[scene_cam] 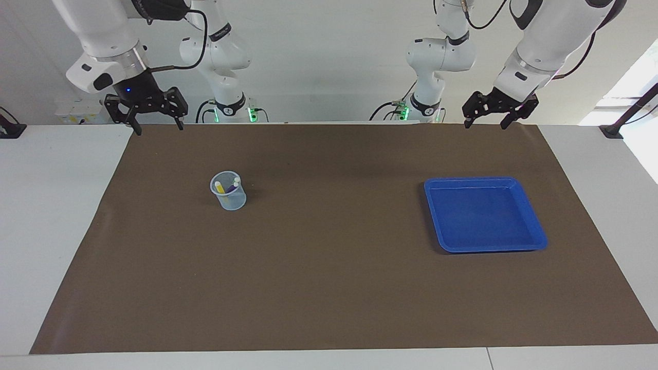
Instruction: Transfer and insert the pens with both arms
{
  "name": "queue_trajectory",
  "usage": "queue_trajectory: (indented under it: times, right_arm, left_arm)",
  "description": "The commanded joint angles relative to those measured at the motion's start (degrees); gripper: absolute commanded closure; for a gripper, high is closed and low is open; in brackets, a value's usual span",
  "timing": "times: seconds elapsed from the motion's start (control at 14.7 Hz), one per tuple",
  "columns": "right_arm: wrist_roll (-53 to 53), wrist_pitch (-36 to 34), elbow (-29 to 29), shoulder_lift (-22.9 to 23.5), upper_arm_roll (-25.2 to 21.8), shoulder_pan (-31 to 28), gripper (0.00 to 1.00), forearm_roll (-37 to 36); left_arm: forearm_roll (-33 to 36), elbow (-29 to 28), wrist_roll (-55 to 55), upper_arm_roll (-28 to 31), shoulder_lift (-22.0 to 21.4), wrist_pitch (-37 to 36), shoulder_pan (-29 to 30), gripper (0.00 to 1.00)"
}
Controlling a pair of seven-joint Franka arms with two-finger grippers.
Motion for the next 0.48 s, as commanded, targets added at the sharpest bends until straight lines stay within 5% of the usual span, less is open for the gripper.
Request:
queue_trajectory:
  times: [0.0, 0.41]
  right_arm:
    - [2.2, -0.6, 0.7, 1.0, 0.7, -1.3, 0.0, -1.0]
    - [2.6, -1.2, 3.8, 4.4, -7.0, 5.1, 0.0, -1.3]
  left_arm:
    - [1.0, -0.6, 1.3, -0.4, 0.0, 1.3, 1.1, 0.0]
    - [1.0, 4.5, 1.3, -0.3, 1.9, -2.4, 1.2, 0.0]
